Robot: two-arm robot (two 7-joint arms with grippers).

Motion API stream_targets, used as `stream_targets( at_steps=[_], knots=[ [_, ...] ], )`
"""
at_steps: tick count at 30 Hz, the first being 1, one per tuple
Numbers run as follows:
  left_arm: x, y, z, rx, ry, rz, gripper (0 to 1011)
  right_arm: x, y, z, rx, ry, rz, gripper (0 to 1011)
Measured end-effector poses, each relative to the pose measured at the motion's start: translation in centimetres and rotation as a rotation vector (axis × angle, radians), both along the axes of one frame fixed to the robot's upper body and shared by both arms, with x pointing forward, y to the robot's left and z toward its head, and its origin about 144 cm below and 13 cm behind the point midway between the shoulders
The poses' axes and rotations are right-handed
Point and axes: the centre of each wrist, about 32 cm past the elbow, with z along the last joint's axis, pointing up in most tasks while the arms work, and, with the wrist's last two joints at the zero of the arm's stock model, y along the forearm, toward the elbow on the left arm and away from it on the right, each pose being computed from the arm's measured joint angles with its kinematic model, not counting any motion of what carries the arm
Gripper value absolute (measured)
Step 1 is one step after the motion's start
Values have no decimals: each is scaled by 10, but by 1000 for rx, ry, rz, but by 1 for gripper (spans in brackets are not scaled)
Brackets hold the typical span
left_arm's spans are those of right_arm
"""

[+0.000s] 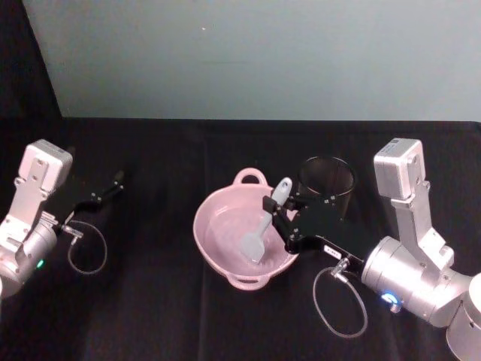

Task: Use the one hand to pick up the spoon and stir the clear water in the bowl.

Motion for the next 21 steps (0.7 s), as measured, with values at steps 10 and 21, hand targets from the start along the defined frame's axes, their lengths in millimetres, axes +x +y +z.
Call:
stream_targets(
  at_steps=[10,21],
  knots=[
    [0,0,0,0,0,0,1011,1,15,0,14,5,57,120],
    [0,0,0,0,0,0,1011,19,40,-9,32,-35,26,120]
  ],
)
